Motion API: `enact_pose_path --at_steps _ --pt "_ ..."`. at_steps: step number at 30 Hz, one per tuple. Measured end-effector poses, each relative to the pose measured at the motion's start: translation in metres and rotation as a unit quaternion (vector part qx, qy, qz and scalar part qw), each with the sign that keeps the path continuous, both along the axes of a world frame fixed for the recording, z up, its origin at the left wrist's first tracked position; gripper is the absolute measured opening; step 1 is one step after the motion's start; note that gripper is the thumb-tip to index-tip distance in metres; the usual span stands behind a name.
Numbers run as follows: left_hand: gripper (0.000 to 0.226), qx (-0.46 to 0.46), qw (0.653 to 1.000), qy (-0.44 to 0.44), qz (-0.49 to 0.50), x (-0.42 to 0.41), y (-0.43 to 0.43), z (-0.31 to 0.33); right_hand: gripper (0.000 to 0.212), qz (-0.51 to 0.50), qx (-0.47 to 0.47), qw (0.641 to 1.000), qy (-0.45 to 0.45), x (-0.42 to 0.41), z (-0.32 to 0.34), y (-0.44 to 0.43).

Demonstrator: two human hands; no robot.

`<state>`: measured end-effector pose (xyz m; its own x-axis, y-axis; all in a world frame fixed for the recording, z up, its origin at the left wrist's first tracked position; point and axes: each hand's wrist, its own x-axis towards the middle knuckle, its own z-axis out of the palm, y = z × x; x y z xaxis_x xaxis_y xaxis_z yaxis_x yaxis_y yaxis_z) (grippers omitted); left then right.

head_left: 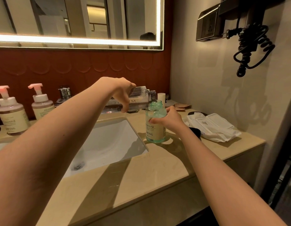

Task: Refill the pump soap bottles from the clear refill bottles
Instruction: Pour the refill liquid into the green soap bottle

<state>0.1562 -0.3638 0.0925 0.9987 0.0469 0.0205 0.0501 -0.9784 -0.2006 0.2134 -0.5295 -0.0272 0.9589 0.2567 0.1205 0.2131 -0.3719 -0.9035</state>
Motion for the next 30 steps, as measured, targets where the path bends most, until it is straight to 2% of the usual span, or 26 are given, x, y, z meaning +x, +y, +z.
enact_pose_path --at_steps 9,17,23,30 --pt "0.065 0.004 1.0 0.001 0.0 -0.0008 -0.0003 0.001 0.07 0.002 -0.004 1.0 0.0 0.0003 0.0008 0.0006" --pt "0.08 0.015 1.0 -0.003 0.001 -0.0005 0.0001 0.0002 0.071 0.001 0.004 1.0 -0.001 -0.0006 0.0002 -0.0002" --pt "0.066 0.009 1.0 0.003 0.002 -0.0014 -0.0011 0.0011 0.069 0.001 0.0 1.0 -0.004 -0.0003 0.0 -0.0002" --pt "0.066 0.007 1.0 0.003 0.001 -0.0001 0.0001 -0.0003 0.069 0.0 0.0 1.0 -0.002 0.0009 -0.0002 0.0007"
